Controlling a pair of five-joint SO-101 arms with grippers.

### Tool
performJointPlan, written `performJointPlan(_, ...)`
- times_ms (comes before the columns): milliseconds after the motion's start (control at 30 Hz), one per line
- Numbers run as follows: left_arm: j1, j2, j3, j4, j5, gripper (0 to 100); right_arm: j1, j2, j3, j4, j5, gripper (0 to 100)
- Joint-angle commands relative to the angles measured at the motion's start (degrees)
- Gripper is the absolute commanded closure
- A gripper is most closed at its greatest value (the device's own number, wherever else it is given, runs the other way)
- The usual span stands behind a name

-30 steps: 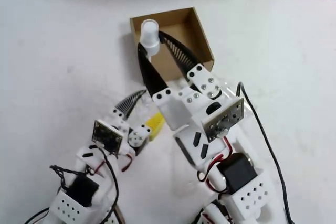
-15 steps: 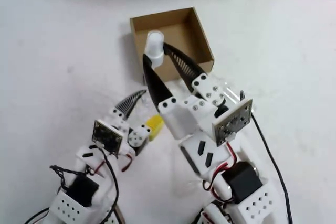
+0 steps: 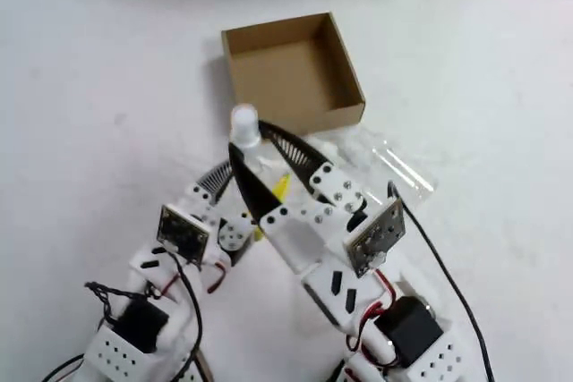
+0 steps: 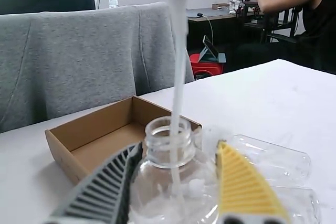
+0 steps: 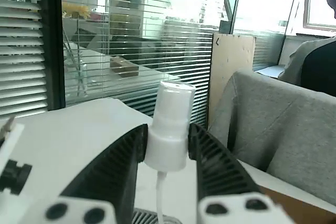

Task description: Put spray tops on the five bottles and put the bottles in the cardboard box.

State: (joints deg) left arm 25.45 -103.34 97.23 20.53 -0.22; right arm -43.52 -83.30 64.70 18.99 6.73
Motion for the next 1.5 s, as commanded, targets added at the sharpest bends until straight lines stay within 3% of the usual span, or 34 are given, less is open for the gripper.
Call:
performJointPlan(0, -0.66, -1.36, -0.26, 0.18, -0.44, 98, -0.92, -2.33, 1.05, 1.54, -0.35, 98.2)
performJointPlan(133, -0.66, -1.36, -0.26, 0.18, -0.44, 98, -1.63, -4.35, 3.08, 5.85, -0.35, 96.6)
performJointPlan(333, -0.66, -1.36, -0.26, 0.18, -0.44, 98, -4.09, -5.23, 3.08, 8.75, -0.35, 81.3)
performJointPlan(633, -0.66, -1.36, -0.26, 0.18, -0.44, 98, -2.95, -4.79, -7.47, 12.70, -0.35, 80.7)
performJointPlan(833, -0.66, -1.36, -0.26, 0.18, -0.44, 98, 12.18, -4.70, -10.02, 19.82, -0.35, 82.9)
performJointPlan(967, -0.66, -1.36, -0.26, 0.09, -0.44, 98, 23.60, -4.79, -8.70, 24.13, -0.26, 99.2)
performJointPlan(1133, -4.53, -1.36, -0.70, -1.76, -0.09, 98, 34.59, -4.79, 0.53, 24.92, -0.35, 97.6)
performJointPlan(1367, -10.33, -1.10, -1.67, -15.21, 0.09, 98, 39.25, -5.14, 14.86, 16.04, -0.35, 98.2)
performJointPlan(1467, -10.59, 1.80, -8.88, -13.63, 0.09, 98, 39.25, -4.79, 16.62, 15.96, -0.35, 98.2)
